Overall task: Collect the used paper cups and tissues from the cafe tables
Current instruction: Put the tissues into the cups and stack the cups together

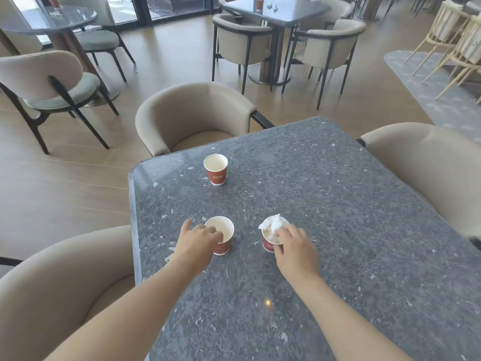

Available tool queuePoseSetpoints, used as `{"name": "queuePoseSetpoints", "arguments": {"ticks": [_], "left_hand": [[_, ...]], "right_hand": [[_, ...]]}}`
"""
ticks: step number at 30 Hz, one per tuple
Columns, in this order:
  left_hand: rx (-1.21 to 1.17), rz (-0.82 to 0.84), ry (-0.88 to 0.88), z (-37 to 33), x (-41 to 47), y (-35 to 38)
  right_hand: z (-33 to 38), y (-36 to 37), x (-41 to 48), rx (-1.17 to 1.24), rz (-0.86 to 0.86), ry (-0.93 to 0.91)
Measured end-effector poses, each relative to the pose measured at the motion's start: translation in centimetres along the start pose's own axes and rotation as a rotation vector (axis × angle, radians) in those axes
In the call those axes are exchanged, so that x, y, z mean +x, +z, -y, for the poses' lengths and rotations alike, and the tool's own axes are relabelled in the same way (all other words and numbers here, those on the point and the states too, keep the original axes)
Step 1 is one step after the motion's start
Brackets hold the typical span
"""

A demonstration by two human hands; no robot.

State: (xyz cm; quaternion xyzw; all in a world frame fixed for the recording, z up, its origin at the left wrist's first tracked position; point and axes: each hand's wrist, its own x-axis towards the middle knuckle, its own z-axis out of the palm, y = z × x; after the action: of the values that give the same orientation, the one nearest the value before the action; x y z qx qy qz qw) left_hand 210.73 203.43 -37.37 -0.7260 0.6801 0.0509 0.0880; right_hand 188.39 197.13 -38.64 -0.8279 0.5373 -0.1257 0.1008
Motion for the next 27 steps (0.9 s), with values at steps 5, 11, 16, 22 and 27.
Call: {"name": "queuePoseSetpoints", "arguments": {"ticks": [5,11,16,22,27], "left_hand": [[-0.043,-0.039,0.021,0.6,2.3,-0.2],[-0.152,-0.029,-0.127,3.5,1.2,1.8],[-0.167,0.248,-0.211,5.8,0.6,4.9],[-0.172,0.303,-0.211,7.6,3.9,5.3],[-0.264,0.342,-0.197,7.2,7.5,5.0]], "right_hand": [[2.5,-0.2,2.0,0.183,-0.05,-0.235],[5.5,1.5,5.2,0.199,0.182,-0.389],[6.7,3.4,6.8,0.027,0.326,-0.43],[7.0,3.8,10.3,0.023,0.281,-0.324],[6.1,2.0,13.6,0.08,0.112,-0.265]]}}
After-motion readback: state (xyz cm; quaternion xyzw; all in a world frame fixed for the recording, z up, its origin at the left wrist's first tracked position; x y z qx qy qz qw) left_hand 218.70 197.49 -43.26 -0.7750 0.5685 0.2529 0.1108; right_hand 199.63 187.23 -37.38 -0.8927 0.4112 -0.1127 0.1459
